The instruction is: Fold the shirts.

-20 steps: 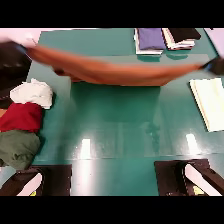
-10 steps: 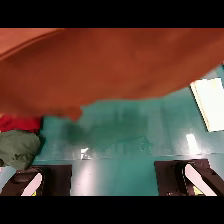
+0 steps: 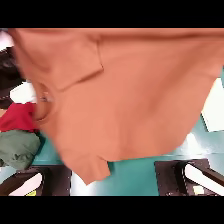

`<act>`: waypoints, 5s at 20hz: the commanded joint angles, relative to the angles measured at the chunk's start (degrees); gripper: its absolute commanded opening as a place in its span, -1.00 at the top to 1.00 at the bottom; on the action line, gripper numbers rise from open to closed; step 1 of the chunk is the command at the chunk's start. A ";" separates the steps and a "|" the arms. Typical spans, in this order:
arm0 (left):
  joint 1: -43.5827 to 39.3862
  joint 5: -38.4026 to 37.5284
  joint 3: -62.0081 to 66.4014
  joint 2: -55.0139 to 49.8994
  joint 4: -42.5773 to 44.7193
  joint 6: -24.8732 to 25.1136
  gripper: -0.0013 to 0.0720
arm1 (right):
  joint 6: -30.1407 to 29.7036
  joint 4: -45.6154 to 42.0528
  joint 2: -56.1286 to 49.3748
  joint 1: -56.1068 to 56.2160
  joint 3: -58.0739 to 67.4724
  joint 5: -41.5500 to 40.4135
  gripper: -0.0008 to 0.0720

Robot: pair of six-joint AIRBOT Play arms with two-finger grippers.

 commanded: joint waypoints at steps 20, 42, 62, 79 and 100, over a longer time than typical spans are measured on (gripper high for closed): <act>1.44 -6.80 -8.83 -28.06 0.85 5.77 0.90 | -0.48 -8.98 -21.88 7.34 -14.38 -4.35 0.94; 0.55 -4.92 -48.81 6.56 7.56 1.07 -0.35 | -3.56 -5.60 4.22 -14.71 -63.60 0.68 -0.34; -4.09 -3.91 -66.64 7.91 -3.58 0.59 -0.35 | -5.03 -0.37 17.35 -3.67 -67.93 -5.46 0.93; -11.76 -1.81 -63.19 16.79 -11.61 -1.03 0.90 | -5.03 -0.35 18.25 -3.67 -67.69 -0.85 0.93; -11.58 18.23 -23.58 -15.89 10.40 -3.72 0.89 | 0.94 -0.24 -19.80 4.94 -22.53 -4.39 0.94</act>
